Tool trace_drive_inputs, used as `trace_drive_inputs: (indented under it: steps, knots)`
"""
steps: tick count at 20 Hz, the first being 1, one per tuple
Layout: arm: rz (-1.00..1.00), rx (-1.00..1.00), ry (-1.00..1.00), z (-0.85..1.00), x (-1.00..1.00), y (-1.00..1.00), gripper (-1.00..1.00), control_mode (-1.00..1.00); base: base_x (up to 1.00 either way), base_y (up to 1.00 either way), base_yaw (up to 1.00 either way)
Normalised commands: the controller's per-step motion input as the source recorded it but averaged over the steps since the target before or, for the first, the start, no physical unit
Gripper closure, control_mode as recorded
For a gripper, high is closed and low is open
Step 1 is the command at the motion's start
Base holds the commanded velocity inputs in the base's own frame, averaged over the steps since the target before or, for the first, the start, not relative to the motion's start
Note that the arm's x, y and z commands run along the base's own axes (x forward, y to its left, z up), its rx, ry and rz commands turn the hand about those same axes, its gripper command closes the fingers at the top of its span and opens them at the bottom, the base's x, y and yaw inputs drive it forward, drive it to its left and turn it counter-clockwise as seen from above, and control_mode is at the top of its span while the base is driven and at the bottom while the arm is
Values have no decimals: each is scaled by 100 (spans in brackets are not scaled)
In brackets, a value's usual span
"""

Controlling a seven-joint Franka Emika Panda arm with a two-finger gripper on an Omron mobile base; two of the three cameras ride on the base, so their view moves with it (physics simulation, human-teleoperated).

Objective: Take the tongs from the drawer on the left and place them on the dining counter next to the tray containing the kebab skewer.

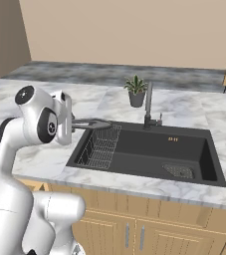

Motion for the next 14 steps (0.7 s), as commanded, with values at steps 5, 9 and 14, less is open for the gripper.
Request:
trace_drive_inputs:
  steps: [5,9,14]
  knots:
    - [-7,0,-1,21,-34,-6,100,-100,0,0,0]
    - [-8,0,-1,24,-31,-10,100,-100,0,0,0]
    - [-3,0,0,6,-10,-7,100,-100,0,0,0]
